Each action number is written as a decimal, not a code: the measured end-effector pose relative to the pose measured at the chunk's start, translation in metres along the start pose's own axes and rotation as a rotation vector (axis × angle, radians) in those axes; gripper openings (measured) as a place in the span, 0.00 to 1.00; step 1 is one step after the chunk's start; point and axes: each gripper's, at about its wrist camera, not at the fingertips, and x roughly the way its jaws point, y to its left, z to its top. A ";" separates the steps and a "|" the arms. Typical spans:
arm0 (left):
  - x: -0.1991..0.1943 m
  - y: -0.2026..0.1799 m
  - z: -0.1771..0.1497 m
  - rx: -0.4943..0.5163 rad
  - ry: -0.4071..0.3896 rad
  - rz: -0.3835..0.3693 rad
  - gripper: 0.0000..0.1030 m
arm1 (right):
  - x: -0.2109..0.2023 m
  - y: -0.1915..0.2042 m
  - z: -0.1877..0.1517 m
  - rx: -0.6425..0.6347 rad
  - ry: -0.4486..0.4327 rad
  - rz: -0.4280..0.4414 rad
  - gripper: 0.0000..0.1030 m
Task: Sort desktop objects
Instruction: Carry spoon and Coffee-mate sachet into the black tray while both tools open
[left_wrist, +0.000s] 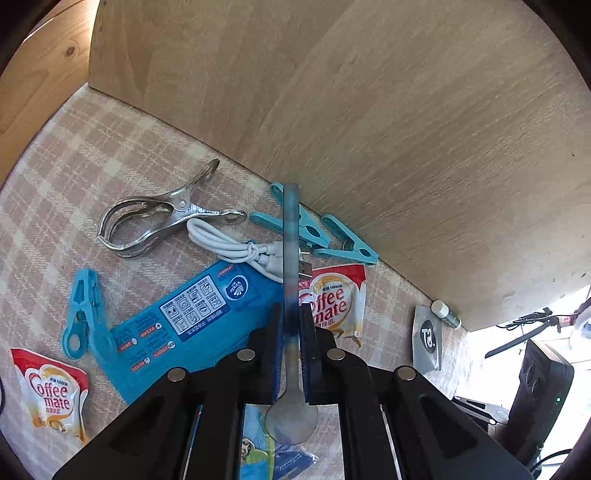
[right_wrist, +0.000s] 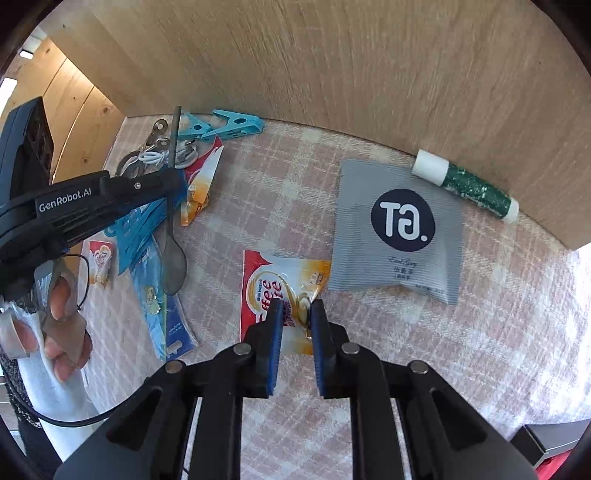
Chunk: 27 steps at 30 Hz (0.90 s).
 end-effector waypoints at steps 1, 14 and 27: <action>-0.003 -0.001 -0.003 0.008 -0.001 0.001 0.07 | -0.001 0.000 -0.003 0.001 -0.003 0.004 0.12; -0.060 -0.055 -0.052 0.116 -0.008 -0.127 0.07 | -0.097 -0.023 -0.065 0.048 -0.137 0.088 0.10; -0.069 -0.219 -0.191 0.488 0.176 -0.278 0.07 | -0.242 -0.150 -0.224 0.303 -0.304 -0.065 0.10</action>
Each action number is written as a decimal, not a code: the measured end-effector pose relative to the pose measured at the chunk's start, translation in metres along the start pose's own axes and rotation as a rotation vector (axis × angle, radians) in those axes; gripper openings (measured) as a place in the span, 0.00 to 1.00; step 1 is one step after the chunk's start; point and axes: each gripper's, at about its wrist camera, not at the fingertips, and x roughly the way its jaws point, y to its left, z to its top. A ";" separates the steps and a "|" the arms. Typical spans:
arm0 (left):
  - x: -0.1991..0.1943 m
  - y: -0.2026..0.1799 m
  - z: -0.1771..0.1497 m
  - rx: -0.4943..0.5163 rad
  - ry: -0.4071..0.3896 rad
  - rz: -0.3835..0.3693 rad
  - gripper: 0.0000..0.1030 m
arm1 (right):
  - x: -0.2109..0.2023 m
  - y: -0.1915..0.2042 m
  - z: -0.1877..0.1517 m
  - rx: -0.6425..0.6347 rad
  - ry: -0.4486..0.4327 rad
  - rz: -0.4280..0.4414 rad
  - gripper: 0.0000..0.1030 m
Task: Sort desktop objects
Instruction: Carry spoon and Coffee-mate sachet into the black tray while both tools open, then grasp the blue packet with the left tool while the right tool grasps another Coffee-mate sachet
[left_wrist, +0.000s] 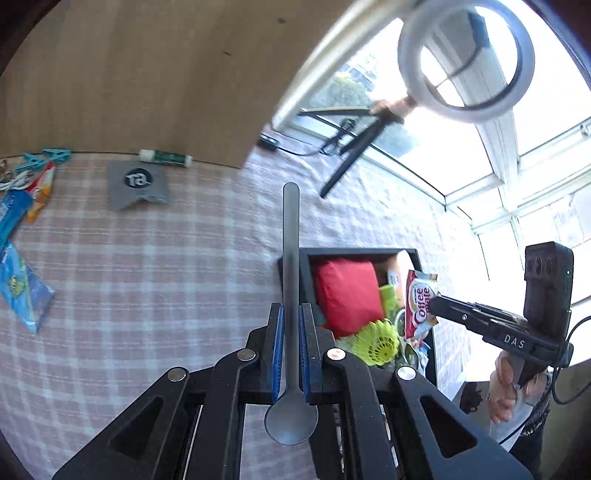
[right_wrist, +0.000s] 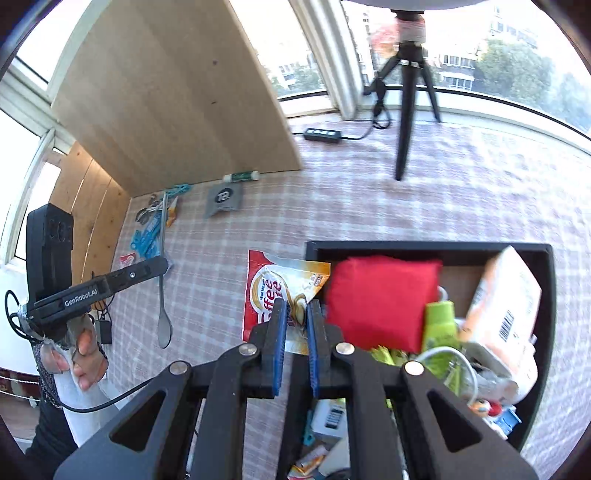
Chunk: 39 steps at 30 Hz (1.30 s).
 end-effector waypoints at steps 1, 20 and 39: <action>0.008 -0.016 -0.005 0.024 0.023 -0.015 0.07 | -0.008 -0.015 -0.005 0.024 -0.010 -0.013 0.10; 0.073 -0.167 -0.068 0.295 0.169 -0.062 0.50 | -0.060 -0.126 -0.070 0.210 -0.062 -0.137 0.20; -0.025 0.089 -0.024 -0.030 -0.032 0.291 0.49 | 0.036 0.067 0.013 -0.238 0.001 -0.087 0.33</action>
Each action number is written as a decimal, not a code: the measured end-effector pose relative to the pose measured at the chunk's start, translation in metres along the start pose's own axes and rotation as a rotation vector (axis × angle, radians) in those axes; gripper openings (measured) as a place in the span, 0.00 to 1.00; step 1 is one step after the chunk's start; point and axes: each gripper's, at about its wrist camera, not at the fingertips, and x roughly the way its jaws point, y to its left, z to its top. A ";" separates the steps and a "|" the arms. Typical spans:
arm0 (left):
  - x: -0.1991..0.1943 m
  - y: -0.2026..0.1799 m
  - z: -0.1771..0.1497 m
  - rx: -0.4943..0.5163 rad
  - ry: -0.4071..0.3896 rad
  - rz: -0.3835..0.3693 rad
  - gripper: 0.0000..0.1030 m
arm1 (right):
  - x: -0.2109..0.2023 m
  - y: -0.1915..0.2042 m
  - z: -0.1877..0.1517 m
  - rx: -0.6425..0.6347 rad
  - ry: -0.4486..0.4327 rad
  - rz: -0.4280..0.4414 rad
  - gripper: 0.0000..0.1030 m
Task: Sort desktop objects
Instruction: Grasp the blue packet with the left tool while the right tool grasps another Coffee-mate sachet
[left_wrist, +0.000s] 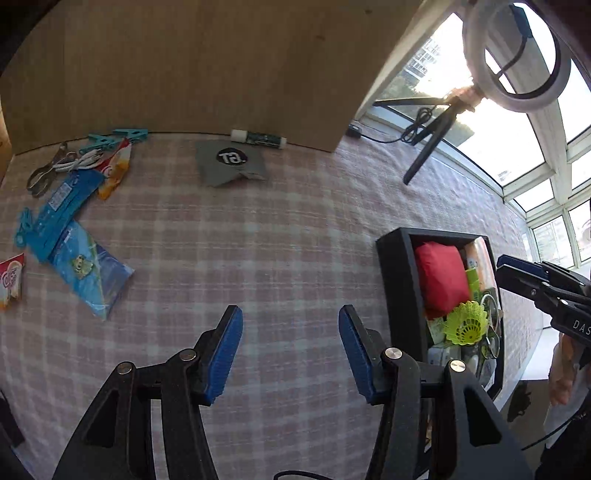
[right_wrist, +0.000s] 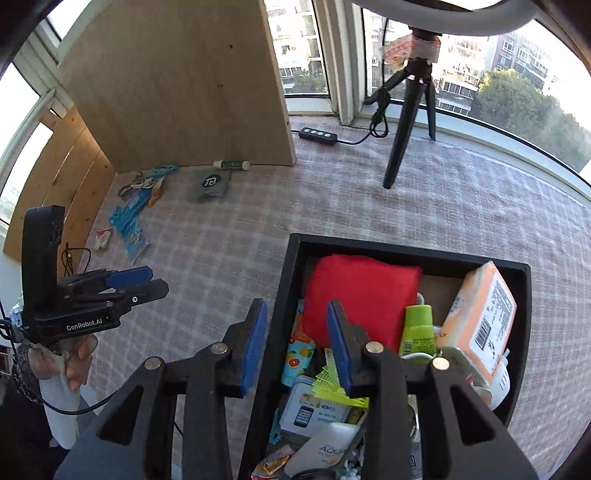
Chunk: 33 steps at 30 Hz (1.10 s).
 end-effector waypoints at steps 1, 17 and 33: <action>-0.001 0.017 0.004 -0.014 -0.002 0.033 0.49 | 0.008 0.014 0.007 -0.029 0.002 0.004 0.33; 0.017 0.180 0.075 -0.040 0.069 0.229 0.59 | 0.132 0.177 0.123 -0.200 0.093 0.119 0.39; 0.053 0.219 0.100 -0.027 0.117 0.201 0.69 | 0.221 0.231 0.172 -0.177 0.148 0.124 0.40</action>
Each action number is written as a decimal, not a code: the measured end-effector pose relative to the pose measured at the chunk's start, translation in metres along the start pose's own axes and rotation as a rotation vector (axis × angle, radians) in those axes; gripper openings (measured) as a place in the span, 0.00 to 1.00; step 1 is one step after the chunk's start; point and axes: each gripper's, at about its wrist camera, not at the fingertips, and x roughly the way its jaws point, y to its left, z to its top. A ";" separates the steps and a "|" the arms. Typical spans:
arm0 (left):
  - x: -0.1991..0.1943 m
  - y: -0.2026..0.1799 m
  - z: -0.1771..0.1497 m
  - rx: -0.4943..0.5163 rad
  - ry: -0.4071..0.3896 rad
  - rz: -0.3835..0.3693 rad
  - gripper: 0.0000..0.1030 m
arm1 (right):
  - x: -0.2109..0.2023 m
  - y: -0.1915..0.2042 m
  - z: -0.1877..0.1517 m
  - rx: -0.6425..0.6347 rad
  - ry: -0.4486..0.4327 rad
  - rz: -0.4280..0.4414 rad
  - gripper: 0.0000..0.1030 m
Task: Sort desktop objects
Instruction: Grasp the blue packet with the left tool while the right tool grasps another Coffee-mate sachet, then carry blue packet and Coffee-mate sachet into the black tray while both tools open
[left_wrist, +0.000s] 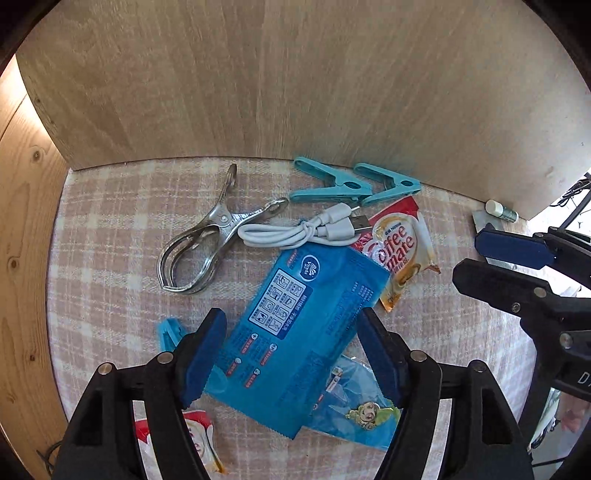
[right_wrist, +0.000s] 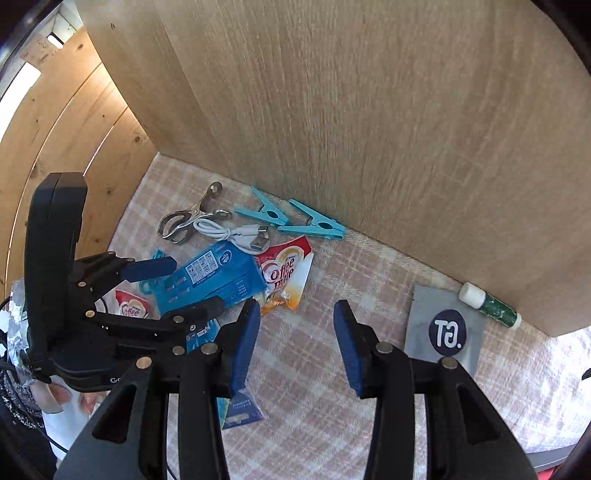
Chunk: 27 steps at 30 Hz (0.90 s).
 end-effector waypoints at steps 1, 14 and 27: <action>0.004 0.001 0.001 0.001 0.007 0.001 0.69 | 0.004 0.001 0.002 -0.001 0.004 -0.002 0.40; 0.003 -0.012 -0.013 0.026 -0.016 -0.073 0.31 | 0.046 -0.007 0.019 0.065 0.040 0.031 0.39; -0.007 -0.051 -0.088 -0.079 -0.049 -0.220 0.02 | 0.013 -0.029 -0.048 0.109 0.060 0.057 0.11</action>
